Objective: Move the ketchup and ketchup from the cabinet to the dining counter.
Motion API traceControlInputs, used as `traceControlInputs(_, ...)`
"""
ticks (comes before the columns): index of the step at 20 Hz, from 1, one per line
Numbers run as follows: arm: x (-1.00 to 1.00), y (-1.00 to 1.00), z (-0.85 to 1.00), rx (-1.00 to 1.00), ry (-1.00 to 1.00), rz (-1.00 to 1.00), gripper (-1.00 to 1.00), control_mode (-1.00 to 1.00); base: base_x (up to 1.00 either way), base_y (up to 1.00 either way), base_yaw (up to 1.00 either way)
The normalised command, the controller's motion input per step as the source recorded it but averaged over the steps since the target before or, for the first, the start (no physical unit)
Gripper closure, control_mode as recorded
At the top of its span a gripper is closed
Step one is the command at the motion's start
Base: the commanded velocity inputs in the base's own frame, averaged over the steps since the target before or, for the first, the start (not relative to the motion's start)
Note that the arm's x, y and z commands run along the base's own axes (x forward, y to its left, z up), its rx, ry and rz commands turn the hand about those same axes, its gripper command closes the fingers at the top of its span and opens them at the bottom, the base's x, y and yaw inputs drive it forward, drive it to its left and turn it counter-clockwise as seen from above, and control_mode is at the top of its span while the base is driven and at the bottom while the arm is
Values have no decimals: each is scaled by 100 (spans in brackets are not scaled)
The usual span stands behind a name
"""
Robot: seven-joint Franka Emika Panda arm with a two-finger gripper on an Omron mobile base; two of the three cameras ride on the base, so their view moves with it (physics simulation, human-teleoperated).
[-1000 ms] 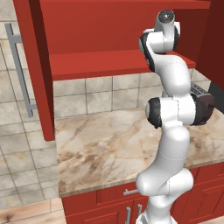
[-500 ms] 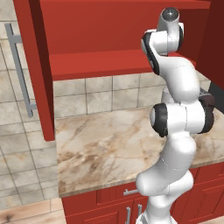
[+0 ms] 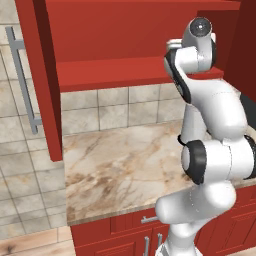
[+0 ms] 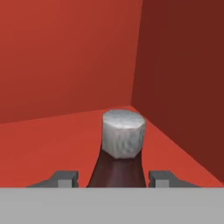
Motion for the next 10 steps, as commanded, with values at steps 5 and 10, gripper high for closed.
traceControlInputs(5,-69,19,0,0,0,0,100,-100,0,0,0)
traceControlInputs(10,-69,18,0,0,0,0,100,-100,0,0,0)
